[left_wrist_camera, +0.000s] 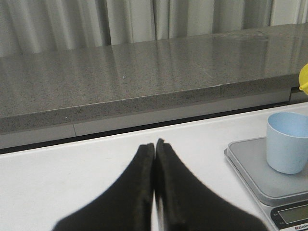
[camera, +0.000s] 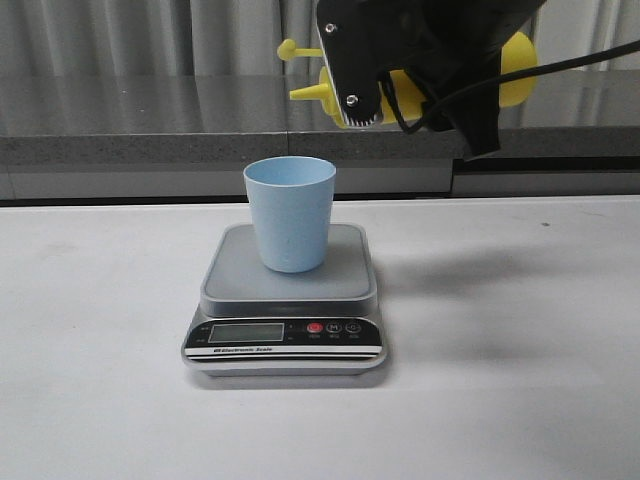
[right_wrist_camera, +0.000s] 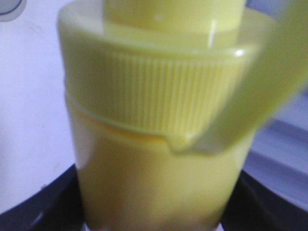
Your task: Pour seasoning into cup on scale with both arms
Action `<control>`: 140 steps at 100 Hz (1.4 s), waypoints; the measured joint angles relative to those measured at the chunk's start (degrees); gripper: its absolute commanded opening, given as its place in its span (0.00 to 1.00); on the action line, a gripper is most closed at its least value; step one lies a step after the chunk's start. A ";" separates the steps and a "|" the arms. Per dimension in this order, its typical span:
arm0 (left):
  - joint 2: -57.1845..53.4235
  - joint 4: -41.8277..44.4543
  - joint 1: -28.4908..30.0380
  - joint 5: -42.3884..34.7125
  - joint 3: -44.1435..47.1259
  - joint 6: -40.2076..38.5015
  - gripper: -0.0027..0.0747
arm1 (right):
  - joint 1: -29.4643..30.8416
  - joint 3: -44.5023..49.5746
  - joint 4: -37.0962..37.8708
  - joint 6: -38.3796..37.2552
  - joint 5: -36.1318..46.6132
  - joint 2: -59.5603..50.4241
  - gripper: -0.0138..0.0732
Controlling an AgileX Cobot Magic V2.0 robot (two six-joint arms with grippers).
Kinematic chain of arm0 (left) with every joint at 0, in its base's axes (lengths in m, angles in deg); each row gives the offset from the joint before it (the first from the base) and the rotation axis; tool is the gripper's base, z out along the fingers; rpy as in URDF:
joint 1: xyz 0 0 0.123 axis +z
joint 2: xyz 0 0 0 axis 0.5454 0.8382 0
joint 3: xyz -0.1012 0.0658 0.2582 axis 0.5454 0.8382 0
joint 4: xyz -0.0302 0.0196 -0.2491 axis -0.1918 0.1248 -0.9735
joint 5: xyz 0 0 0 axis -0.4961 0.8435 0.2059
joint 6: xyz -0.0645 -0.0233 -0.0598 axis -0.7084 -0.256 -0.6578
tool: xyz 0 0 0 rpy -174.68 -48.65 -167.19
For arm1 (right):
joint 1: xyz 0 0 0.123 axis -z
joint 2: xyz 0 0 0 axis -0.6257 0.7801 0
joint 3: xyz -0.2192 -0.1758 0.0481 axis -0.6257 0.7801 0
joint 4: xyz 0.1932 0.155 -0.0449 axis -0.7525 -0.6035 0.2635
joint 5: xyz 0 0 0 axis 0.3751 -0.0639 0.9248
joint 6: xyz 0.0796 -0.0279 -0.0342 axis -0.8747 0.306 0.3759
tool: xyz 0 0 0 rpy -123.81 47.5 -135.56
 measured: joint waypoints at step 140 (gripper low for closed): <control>0.00 0.00 0.00 0.00 0.00 0.00 0.01 | 1.32 9.23 9.30 -96.55 0.92 -7.24 0.55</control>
